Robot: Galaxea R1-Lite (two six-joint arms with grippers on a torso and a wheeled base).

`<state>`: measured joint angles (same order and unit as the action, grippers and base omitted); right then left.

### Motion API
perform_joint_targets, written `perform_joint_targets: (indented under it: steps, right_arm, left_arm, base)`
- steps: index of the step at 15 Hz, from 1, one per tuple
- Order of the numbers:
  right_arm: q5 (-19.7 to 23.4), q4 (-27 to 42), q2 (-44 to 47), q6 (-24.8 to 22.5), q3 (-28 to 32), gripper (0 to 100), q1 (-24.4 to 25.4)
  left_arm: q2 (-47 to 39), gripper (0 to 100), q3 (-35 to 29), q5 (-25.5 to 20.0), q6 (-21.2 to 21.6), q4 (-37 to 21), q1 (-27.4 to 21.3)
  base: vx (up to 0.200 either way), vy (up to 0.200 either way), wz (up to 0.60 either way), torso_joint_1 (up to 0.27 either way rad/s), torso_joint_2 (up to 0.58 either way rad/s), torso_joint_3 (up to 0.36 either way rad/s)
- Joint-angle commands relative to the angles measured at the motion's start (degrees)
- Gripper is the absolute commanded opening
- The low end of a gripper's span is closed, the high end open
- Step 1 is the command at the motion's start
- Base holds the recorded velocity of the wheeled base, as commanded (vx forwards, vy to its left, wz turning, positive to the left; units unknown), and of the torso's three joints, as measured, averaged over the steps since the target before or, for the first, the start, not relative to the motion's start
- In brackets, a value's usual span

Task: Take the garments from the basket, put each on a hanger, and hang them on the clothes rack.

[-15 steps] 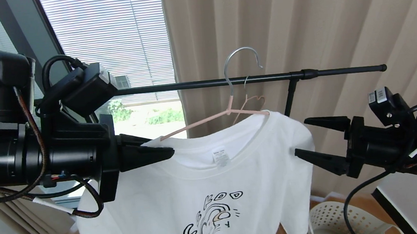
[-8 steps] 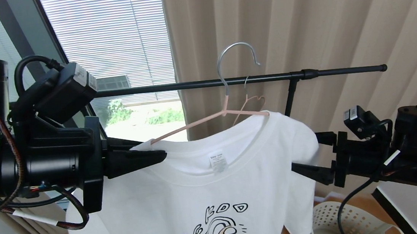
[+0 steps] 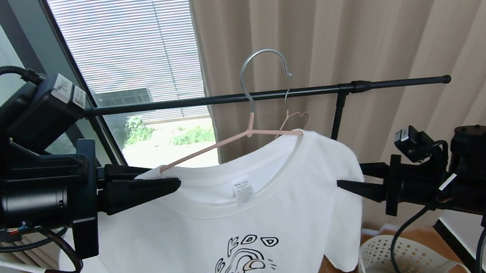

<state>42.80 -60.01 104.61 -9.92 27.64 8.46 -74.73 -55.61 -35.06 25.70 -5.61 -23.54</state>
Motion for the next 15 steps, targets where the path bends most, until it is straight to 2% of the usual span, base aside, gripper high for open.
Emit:
perform_joint_targets:
  steps: [1, 5, 10, 11, 15]
  right_arm:
    - [0.0, 0.0, 0.2, 0.0, 0.6, 0, -0.9]
    - [0.1, 0.1, 0.5, 0.1, 1.6, 0, -2.6]
    - [0.1, 0.0, -1.3, -1.6, -0.6, 0, -2.0]
    - [0.1, 0.0, -1.5, -3.3, -0.9, 100, -2.0]
    - [0.1, 0.0, -2.0, -5.0, -1.0, 100, -1.6]
  left_arm:
    - [0.8, 0, 0.8, 0.0, 0.0, 0.1, 0.7]
    - [2.0, 0, 1.6, 0.0, 0.0, 0.1, 2.5]
    - [1.7, 0, 2.4, 0.0, 0.0, 0.1, 2.9]
    - [1.7, 0, 2.5, 0.0, 0.0, 0.1, 2.9]
    - [2.0, 0, 3.8, 0.0, -0.5, 0.1, 5.8]
  base:
    - [0.000, 0.000, 0.00, 0.000, 0.00, 0.000]
    - [0.000, 0.000, 0.00, 0.000, 0.00, 0.000]
    - [0.000, 0.000, 0.00, 0.000, 0.00, 0.000]
    - [0.000, 0.000, 0.00, 0.000, 0.00, 0.000]
    - [0.000, 0.000, 0.00, 0.000, 0.00, 0.000]
